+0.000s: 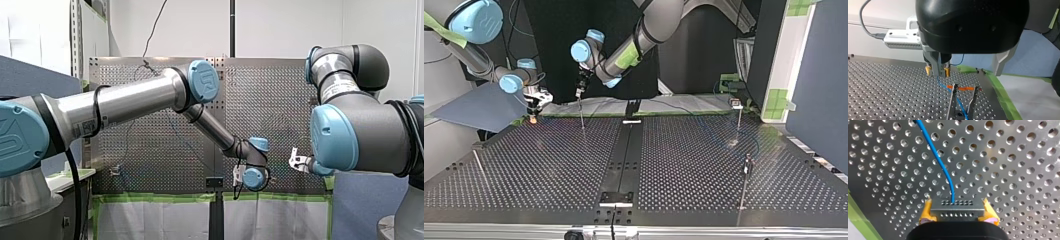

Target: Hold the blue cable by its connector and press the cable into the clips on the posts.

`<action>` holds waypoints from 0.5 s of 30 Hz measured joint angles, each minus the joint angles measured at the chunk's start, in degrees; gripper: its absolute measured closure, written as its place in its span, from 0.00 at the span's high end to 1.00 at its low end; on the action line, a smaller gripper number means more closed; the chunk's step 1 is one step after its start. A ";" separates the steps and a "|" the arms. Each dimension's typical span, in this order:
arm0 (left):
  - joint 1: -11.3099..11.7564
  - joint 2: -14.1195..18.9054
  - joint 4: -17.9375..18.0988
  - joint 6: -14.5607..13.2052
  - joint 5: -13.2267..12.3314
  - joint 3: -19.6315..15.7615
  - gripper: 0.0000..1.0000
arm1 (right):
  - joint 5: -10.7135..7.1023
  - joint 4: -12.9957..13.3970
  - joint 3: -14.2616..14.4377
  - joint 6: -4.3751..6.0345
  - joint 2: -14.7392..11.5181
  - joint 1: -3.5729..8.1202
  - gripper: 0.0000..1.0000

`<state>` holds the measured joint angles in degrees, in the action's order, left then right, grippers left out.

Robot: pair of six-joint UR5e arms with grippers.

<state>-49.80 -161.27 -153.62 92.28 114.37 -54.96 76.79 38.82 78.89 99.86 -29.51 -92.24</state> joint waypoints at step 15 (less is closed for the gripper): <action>-0.05 0.02 -3.46 -0.07 5.18 -0.05 1.00 | -0.28 -0.08 0.00 -0.09 0.01 0.00 0.00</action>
<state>-49.85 -161.25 -157.08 92.21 119.55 -55.01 76.50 38.73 78.89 99.78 -29.50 -92.25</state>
